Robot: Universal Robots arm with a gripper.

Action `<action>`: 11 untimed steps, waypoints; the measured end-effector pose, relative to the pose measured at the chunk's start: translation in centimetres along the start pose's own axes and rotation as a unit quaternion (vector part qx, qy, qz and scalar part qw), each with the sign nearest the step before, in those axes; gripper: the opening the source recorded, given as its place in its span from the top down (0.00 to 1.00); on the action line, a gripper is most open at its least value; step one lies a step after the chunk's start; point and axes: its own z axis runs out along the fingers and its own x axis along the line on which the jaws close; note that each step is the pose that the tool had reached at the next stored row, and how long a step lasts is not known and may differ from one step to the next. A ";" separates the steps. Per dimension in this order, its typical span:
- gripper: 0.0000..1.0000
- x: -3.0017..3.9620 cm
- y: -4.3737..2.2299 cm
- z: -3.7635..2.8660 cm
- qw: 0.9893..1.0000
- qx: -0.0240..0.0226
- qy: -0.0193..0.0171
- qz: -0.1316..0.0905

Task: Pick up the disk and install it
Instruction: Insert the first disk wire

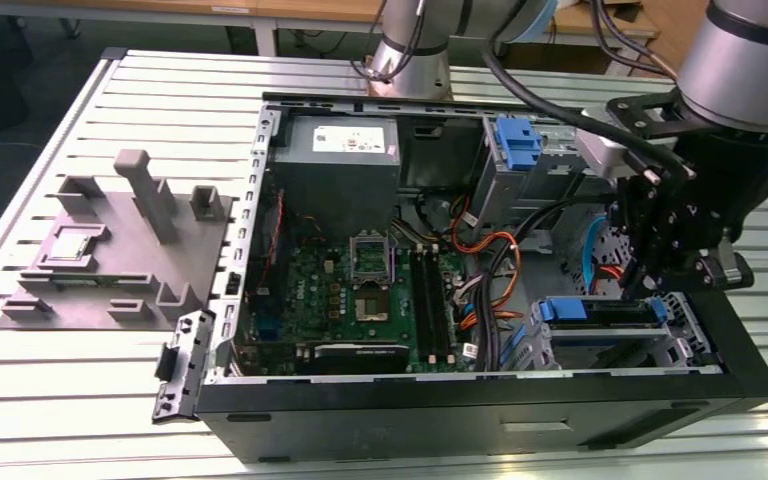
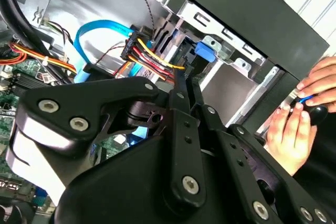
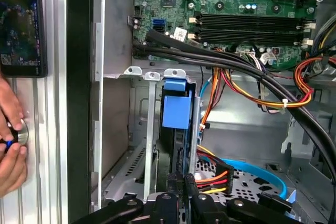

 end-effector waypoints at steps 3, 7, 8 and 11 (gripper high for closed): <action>0.84 0.15 0.00 0.14 1.000 0.000 -0.005 0.001; 0.84 0.44 0.04 0.42 1.000 0.000 -0.010 0.005; 0.84 0.45 0.05 0.49 1.000 0.000 -0.011 0.008; 0.84 0.44 0.06 0.56 1.000 0.000 -0.012 0.015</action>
